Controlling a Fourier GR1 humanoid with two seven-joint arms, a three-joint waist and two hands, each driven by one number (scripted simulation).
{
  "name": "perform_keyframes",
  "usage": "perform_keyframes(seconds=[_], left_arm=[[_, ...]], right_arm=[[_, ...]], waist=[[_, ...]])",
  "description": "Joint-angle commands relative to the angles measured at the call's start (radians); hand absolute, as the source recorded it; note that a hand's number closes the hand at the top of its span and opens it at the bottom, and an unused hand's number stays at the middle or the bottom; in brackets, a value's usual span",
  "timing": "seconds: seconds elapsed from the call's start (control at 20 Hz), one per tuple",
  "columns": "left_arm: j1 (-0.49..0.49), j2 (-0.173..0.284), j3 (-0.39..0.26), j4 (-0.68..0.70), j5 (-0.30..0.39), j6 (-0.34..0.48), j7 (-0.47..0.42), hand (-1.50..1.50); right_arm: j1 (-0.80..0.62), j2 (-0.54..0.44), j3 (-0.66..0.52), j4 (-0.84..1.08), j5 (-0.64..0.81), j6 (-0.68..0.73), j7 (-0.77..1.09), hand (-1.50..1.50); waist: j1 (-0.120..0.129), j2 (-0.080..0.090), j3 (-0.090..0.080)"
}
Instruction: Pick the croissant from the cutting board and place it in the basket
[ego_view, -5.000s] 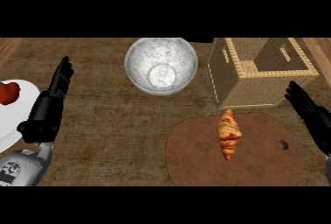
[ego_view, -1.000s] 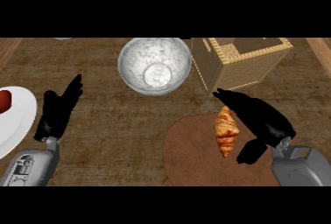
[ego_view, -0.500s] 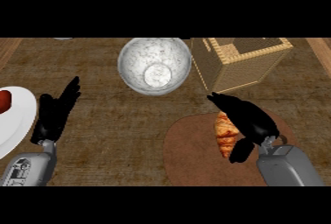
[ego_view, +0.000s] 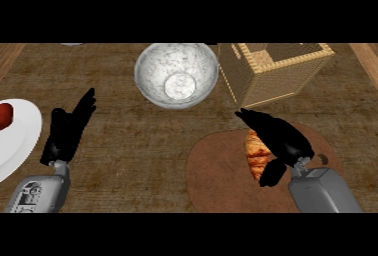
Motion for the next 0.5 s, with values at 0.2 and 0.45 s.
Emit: perform_keyframes(seconds=[0.2,0.45], left_arm=[[-0.055,-0.042,0.022,0.111,-0.046,0.016,-0.057,0.0],[-0.004,-0.019,0.032,0.007,-0.014,-0.024,-0.004,0.0]], right_arm=[[-0.026,-0.001,-0.017,0.099,0.062,-0.034,-0.11,1.5],[-0.036,-0.03,0.05,0.165,0.178,-0.158,-0.203,1.5]], waist=[[-0.001,0.001,0.0],[0.004,0.0,0.0]])
